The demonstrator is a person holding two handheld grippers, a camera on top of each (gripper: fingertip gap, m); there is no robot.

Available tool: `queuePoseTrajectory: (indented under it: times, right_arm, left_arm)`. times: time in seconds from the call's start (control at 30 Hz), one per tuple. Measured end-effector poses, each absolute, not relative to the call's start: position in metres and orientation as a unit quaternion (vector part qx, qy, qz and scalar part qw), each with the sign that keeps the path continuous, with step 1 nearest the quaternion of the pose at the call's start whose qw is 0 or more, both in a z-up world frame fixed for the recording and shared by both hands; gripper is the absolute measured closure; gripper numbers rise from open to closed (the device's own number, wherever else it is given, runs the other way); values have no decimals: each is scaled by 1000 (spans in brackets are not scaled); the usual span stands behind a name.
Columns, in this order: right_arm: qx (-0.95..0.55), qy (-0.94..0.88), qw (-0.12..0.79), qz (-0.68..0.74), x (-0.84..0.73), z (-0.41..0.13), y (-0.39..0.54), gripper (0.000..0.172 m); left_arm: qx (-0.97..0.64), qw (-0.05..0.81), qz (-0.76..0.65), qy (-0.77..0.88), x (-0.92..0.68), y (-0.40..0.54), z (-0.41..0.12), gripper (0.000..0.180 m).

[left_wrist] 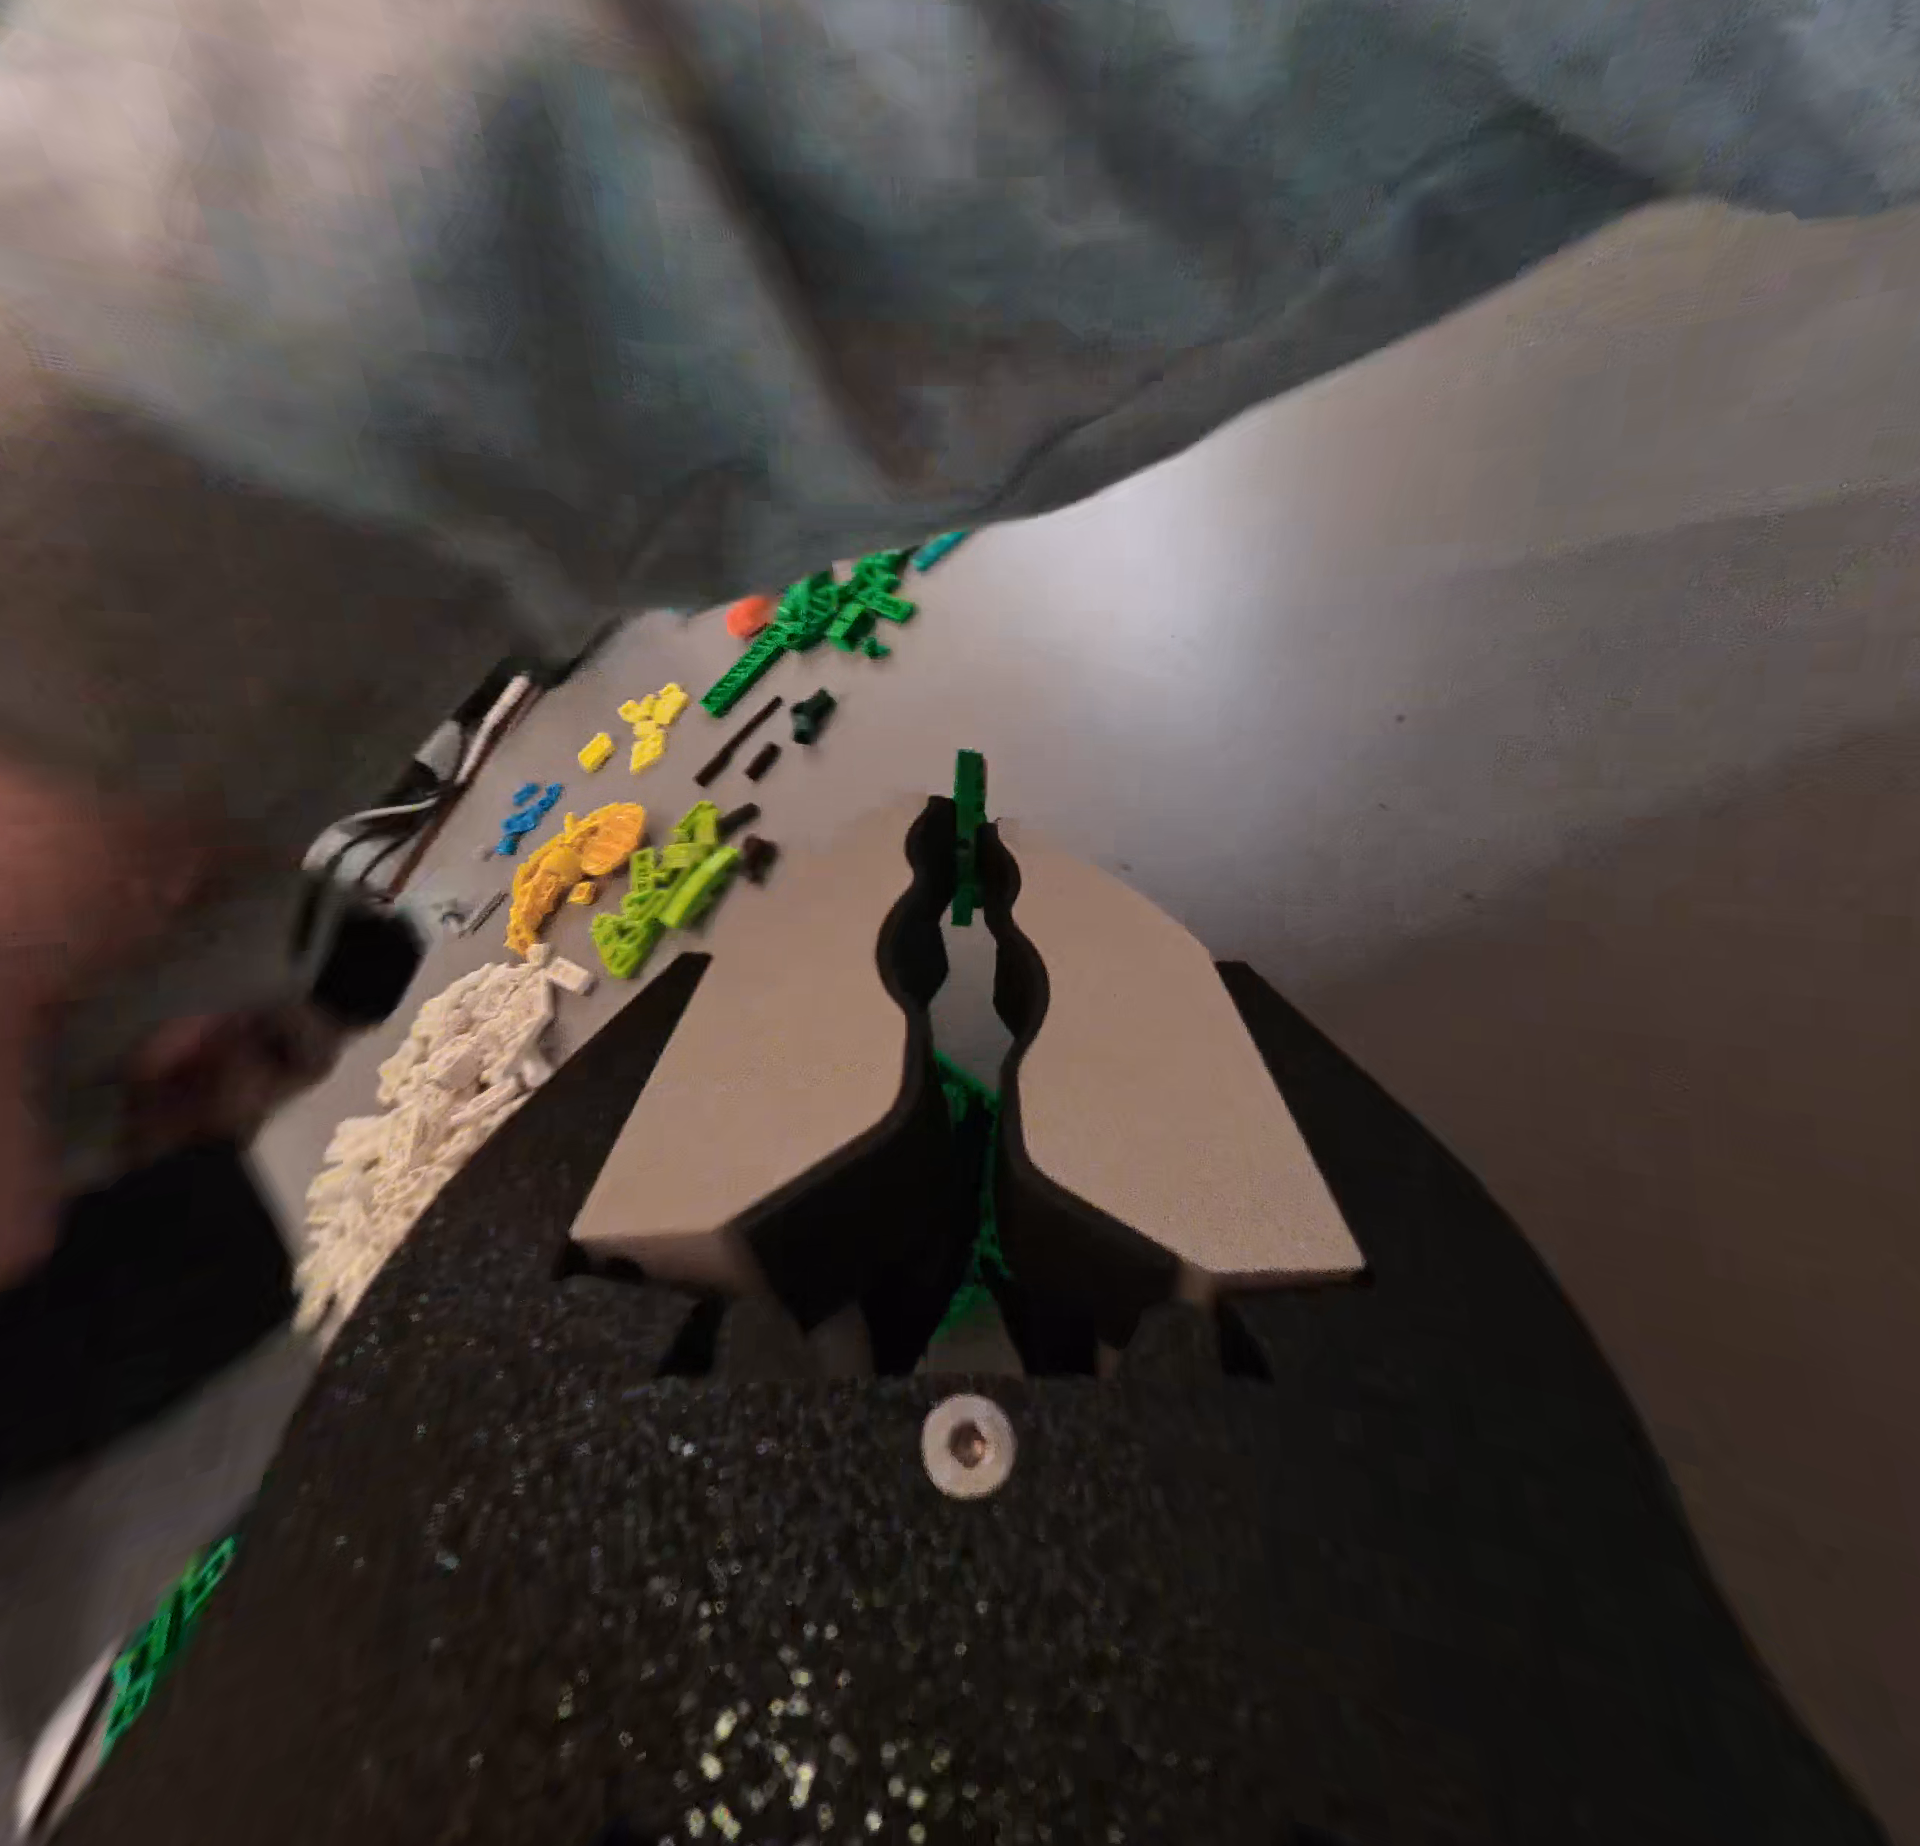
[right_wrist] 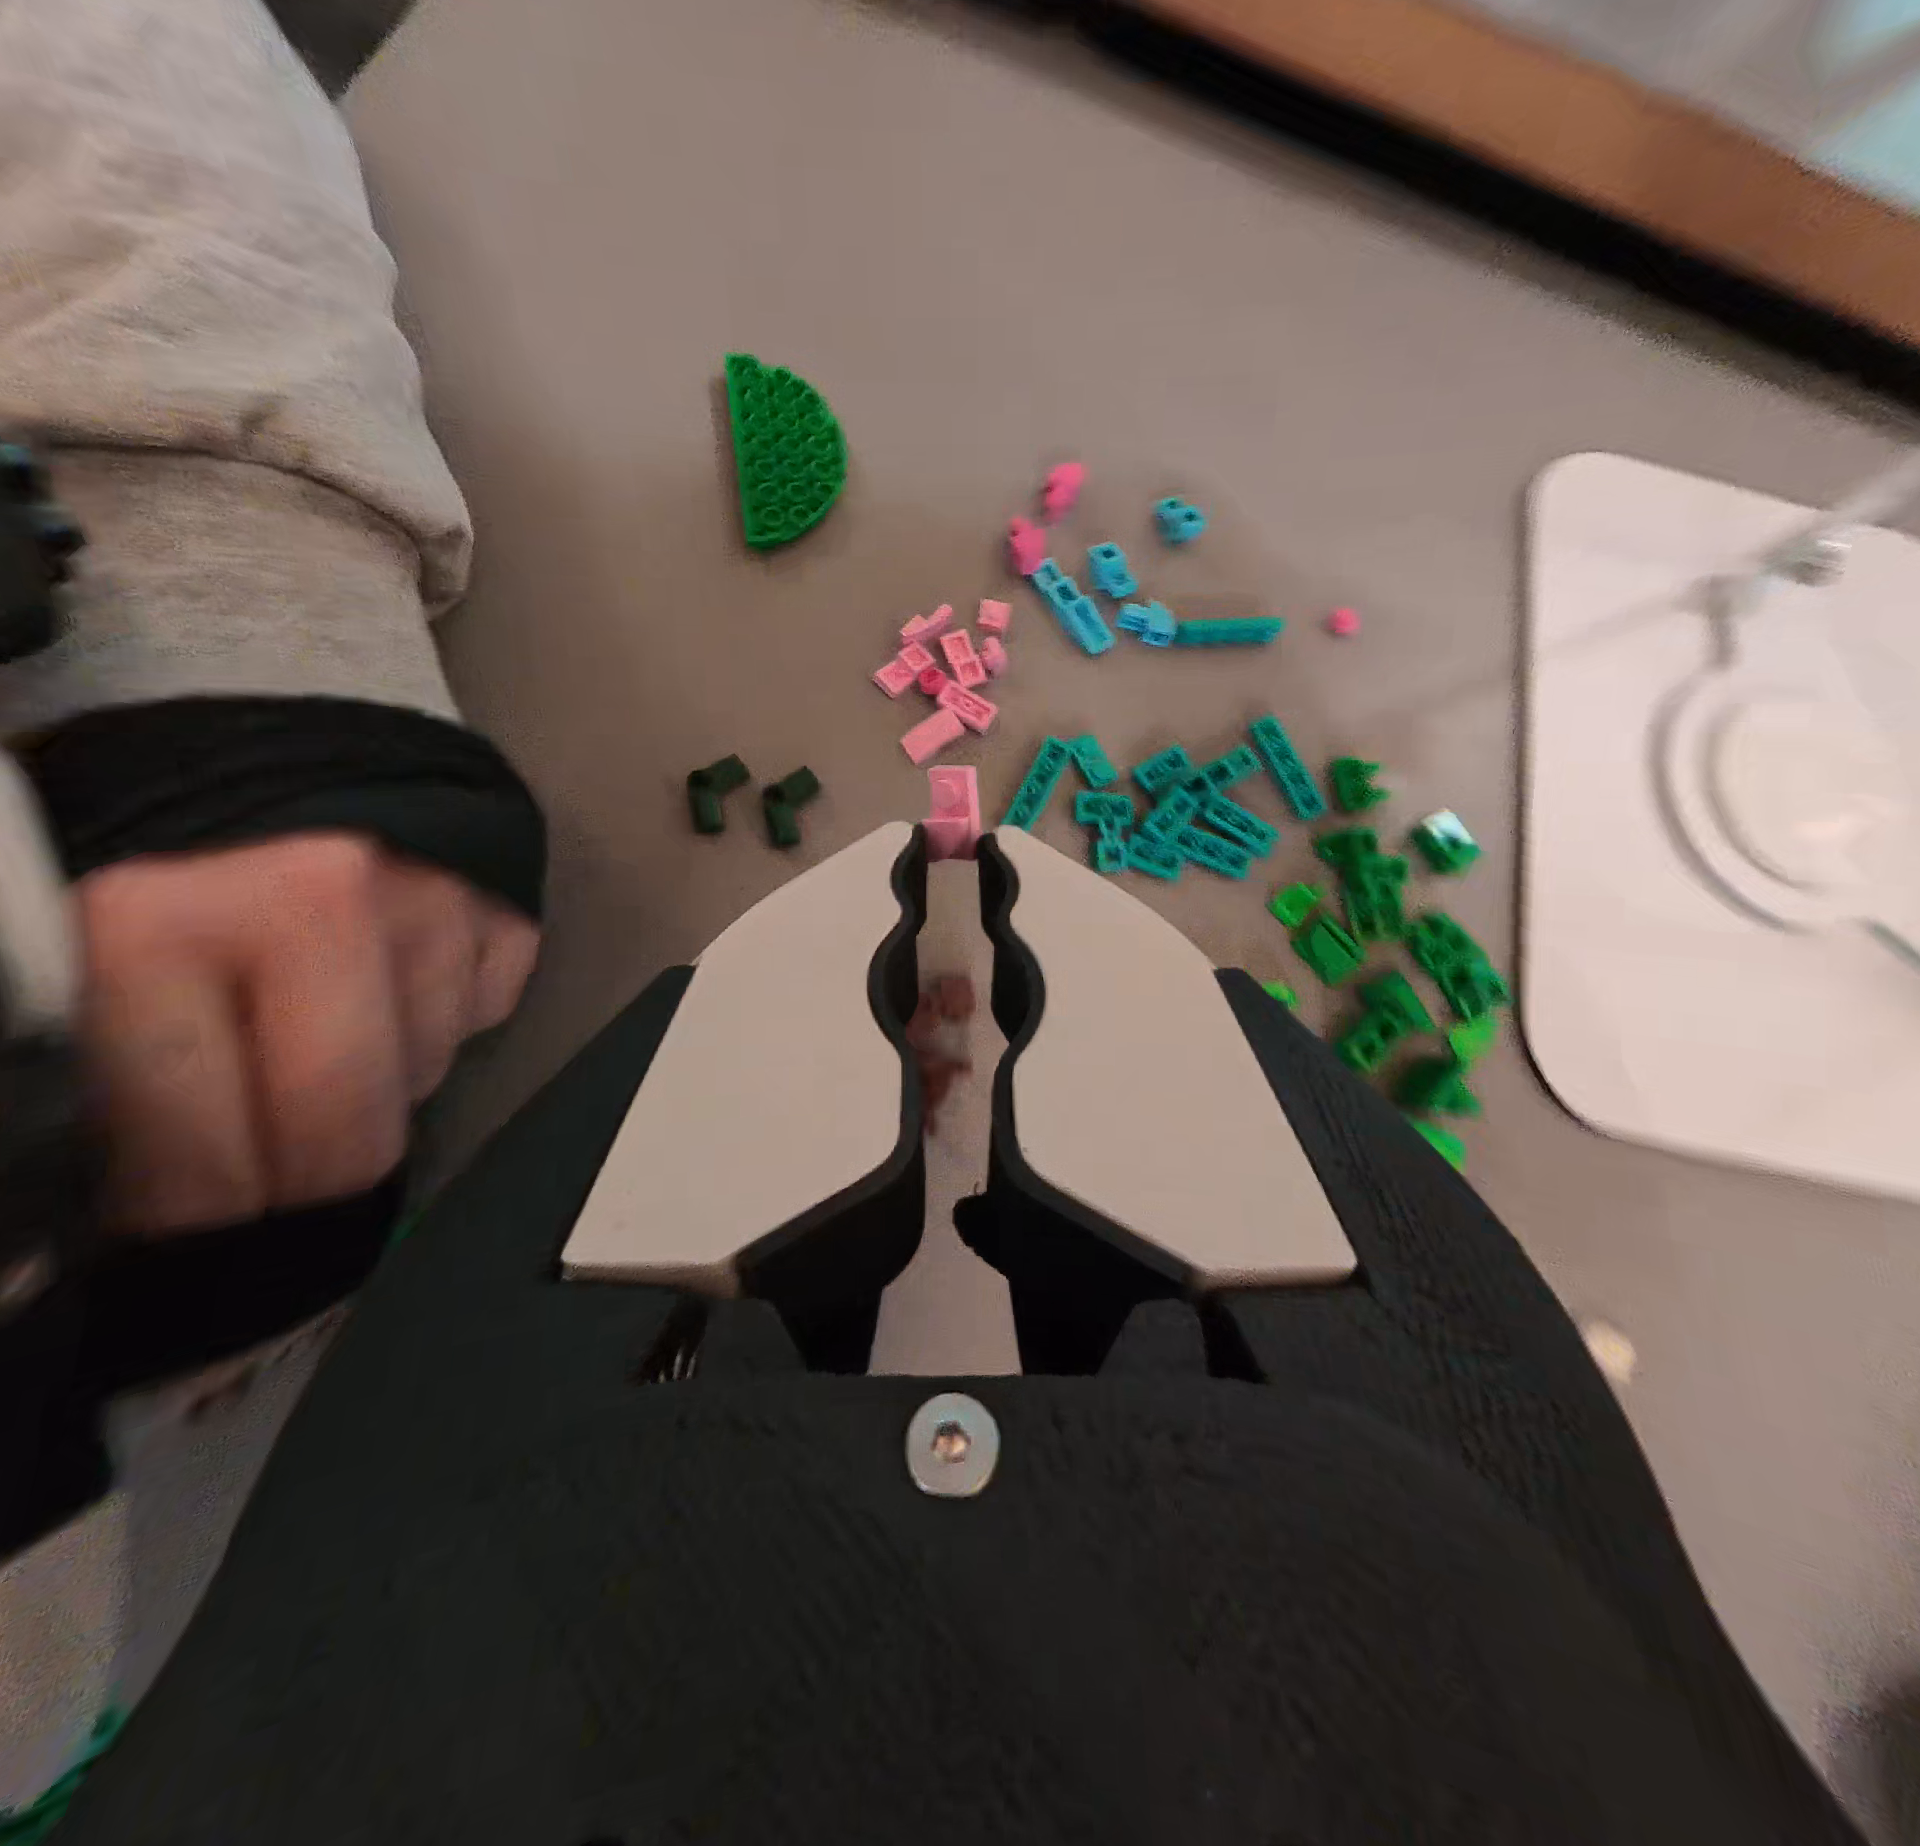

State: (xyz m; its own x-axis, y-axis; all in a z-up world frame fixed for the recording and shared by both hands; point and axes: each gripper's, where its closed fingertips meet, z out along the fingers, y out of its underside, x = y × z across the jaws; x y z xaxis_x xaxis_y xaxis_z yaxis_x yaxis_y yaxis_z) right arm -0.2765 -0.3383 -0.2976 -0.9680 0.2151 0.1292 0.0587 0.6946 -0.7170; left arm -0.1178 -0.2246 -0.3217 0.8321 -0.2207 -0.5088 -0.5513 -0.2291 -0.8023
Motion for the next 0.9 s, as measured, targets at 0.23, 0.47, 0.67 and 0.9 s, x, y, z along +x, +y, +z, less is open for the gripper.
queuePoseTrajectory:
  times: [0.23, 0.47, 0.67, 0.9]
  right_arm:
    - [18, -965, 65, 253, -287, -357, -393, 163]
    - [28, -968, 91, 230, -293, -365, -400, 150]
    - [-36, -934, 174, 309, -292, -308, -361, 150]
    - [-156, -833, 338, 410, -243, -235, -264, 151]
  left_arm:
    - [-775, 560, 136, 257, -116, -224, -328, 175]
    - [-779, 560, 128, 251, -118, -224, -329, 175]
    - [-784, 582, 82, 199, -131, -226, -319, 175]
    - [-776, 626, 26, 80, -170, -229, -302, 175]
